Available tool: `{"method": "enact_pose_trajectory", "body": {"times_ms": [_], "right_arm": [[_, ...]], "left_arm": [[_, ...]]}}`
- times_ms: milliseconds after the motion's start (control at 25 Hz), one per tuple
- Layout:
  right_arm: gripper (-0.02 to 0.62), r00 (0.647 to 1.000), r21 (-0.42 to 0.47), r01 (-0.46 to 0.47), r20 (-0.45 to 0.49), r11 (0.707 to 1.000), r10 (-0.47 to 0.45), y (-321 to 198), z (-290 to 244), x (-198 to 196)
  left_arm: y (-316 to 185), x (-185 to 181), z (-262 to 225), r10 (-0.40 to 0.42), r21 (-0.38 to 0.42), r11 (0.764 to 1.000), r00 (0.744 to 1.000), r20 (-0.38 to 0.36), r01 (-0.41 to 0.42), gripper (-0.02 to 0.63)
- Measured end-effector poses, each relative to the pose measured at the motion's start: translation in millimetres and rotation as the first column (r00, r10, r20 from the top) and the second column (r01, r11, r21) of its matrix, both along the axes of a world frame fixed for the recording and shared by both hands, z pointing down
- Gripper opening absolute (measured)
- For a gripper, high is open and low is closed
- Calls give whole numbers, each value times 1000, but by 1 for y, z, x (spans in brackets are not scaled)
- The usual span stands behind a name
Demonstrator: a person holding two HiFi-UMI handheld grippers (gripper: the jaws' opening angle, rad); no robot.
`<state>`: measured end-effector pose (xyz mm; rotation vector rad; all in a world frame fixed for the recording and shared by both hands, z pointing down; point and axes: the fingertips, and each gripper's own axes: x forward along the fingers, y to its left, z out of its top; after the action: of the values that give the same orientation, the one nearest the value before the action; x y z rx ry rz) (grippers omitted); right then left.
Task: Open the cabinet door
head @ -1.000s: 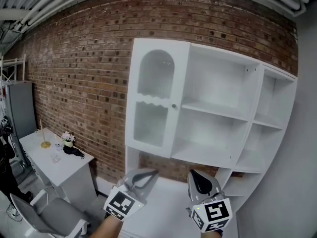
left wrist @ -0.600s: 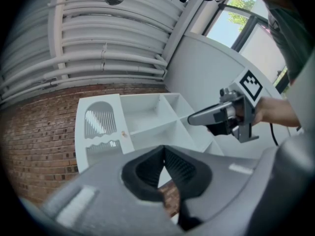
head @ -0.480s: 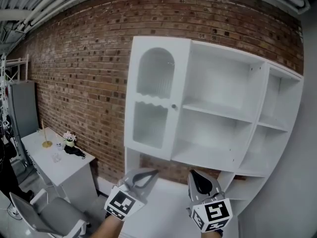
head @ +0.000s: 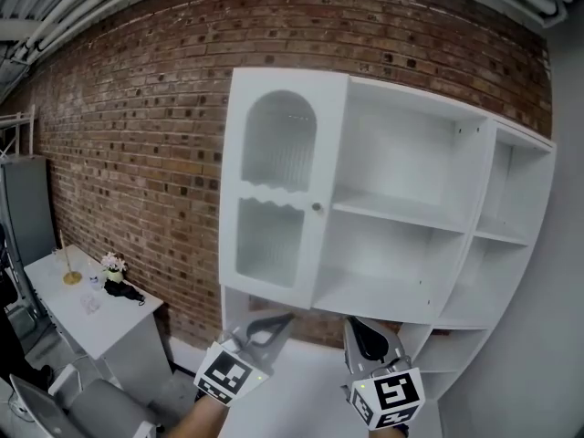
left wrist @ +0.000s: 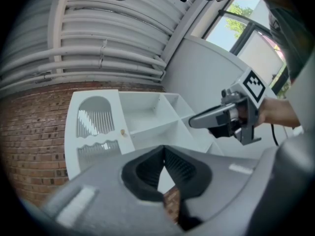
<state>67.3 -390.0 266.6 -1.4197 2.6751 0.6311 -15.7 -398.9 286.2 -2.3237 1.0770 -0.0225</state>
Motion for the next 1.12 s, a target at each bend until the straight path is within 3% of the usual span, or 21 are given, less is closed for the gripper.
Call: {"method": "enact_pose_trajectory", "body": {"times_ms": [600,1120], "right_arm": [[5,998,-1,-62,-2,998,62,-34,4,-12],[5,1000,-4,9,-8,1000,-9,-77,-4,15]], "left_arm": [[-39,-12,3,60,3,998,998,-6,-60,0],[-83,15,-5,-22,4,1000,1000,-17,22,0]]}}
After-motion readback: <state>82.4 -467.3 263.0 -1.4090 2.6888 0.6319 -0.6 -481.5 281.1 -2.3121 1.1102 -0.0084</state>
